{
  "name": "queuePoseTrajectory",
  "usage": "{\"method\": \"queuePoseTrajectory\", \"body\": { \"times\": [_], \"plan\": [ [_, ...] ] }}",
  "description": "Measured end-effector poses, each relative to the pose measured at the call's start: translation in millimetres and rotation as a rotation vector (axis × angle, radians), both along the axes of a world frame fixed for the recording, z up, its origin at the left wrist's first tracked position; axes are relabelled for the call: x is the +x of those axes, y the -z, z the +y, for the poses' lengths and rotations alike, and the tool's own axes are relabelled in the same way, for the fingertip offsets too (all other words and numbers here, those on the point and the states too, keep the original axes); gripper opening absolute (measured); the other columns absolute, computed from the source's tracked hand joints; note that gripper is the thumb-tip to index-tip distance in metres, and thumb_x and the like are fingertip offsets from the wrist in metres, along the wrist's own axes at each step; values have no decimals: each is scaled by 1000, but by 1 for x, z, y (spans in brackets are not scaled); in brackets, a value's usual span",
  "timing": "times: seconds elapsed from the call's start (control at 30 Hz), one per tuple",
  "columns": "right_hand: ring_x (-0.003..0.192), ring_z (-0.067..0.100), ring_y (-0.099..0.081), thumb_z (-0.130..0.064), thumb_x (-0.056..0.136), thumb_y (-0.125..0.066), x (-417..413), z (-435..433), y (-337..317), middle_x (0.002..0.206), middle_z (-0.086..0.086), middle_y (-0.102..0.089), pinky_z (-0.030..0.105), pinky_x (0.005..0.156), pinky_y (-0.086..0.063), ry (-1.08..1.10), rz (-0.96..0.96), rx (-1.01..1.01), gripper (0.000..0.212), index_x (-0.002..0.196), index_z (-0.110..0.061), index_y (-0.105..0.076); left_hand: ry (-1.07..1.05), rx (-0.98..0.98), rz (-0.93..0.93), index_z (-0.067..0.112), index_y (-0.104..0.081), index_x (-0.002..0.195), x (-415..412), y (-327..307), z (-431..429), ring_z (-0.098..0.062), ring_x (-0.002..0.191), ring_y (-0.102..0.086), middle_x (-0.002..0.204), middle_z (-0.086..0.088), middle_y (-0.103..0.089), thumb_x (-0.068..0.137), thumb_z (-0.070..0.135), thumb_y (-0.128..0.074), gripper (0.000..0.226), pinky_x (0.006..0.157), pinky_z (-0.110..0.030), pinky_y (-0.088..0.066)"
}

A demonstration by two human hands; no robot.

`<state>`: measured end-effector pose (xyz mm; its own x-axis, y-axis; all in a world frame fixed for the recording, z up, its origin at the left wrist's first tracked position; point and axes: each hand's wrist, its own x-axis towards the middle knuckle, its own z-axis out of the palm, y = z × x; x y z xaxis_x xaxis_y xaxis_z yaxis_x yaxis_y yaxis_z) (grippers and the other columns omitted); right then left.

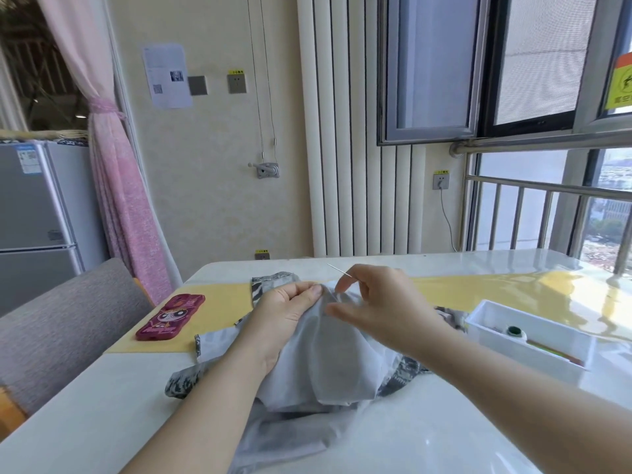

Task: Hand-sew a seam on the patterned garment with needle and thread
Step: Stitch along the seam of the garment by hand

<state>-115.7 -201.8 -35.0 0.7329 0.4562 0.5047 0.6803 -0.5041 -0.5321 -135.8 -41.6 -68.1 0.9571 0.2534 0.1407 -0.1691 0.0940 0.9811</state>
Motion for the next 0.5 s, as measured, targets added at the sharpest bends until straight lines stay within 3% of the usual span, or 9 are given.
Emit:
{"method": "queuePoseTrajectory", "body": {
  "times": [0.13,0.27,0.33,0.43,0.5],
  "plan": [
    [46,9,-32,-37,77,-72,8,9,11,50,-6,-34,22,46,-24,63,11,66,15,76,-26,-62,23,63,-21,14,-72,89,-3,-1,1,-15,79,-68,85,-5,-74,90,16,-61,11,76,-24,-51],
    [42,8,-27,-29,82,-71,10,5,6,41,-9,-25,18,44,-20,-77,84,188,14,71,-22,-67,43,46,-26,14,-72,89,-4,-1,4,-13,81,-69,87,-4,-75,91,15,-61,12,77,-21,-51],
    [43,4,-28,-25,83,-71,8,1,-1,44,-12,-30,18,47,-23,-166,147,268,18,68,-18,-65,52,17,-16,13,-72,90,-2,0,6,-16,84,-69,90,-7,-75,90,14,-61,12,79,-24,-52],
    [39,3,-32,-14,86,-62,0,1,-19,43,-9,-36,21,58,-44,-435,418,675,23,66,-10,-51,45,-23,14,11,-72,88,0,2,5,-18,81,-67,87,-8,-74,90,14,-61,11,78,-25,-52],
    [33,1,-28,-13,85,-55,-4,-1,-35,40,-11,-28,32,73,-57,-663,686,939,21,67,-10,-46,25,-36,26,11,-72,88,2,2,4,-20,82,-65,86,-8,-73,90,14,-62,11,81,-29,-51]
  ]
}}
